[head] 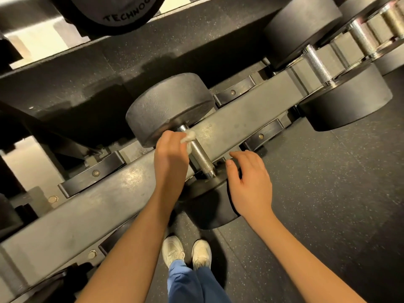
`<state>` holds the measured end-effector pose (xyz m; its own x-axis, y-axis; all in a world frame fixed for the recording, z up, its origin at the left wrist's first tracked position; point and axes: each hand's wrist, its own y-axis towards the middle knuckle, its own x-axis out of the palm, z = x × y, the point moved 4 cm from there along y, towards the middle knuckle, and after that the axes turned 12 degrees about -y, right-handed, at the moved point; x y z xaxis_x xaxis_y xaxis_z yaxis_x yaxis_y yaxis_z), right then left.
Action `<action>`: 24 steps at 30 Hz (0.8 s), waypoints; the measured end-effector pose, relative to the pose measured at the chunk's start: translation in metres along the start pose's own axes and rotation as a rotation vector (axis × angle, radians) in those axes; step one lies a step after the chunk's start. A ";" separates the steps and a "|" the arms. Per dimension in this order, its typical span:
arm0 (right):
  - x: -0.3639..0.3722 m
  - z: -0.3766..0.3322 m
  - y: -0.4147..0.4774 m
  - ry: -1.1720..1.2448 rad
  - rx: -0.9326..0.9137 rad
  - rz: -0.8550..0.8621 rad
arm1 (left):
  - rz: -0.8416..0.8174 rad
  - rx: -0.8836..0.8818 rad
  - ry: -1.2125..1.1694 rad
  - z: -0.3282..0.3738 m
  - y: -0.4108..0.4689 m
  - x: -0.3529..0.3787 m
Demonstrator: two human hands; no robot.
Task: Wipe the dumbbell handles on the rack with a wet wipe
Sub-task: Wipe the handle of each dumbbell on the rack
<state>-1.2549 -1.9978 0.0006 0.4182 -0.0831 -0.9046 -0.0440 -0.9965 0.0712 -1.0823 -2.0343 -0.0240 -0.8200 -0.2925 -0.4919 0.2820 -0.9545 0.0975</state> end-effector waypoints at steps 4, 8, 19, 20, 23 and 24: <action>0.001 0.000 0.001 -0.011 0.008 -0.009 | 0.048 0.044 -0.042 0.001 -0.011 0.008; -0.003 -0.004 0.001 -0.015 0.018 -0.035 | -0.104 0.033 -0.033 -0.005 -0.018 0.011; -0.001 -0.002 0.003 -0.048 0.030 -0.086 | -0.301 0.112 -0.061 0.013 -0.022 0.012; -0.001 -0.002 0.003 -0.039 0.030 -0.101 | -0.267 0.129 -0.042 0.023 -0.018 0.007; -0.006 0.001 0.008 0.087 0.061 -0.178 | -0.202 0.217 0.021 0.056 -0.006 0.000; -0.011 0.002 0.013 0.154 0.090 -0.211 | -0.186 0.208 0.022 0.065 0.000 -0.001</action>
<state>-1.2621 -2.0098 0.0103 0.5594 0.1191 -0.8203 -0.0188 -0.9875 -0.1562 -1.1144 -2.0382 0.0330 -0.8367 -0.1120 -0.5361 0.0174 -0.9838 0.1785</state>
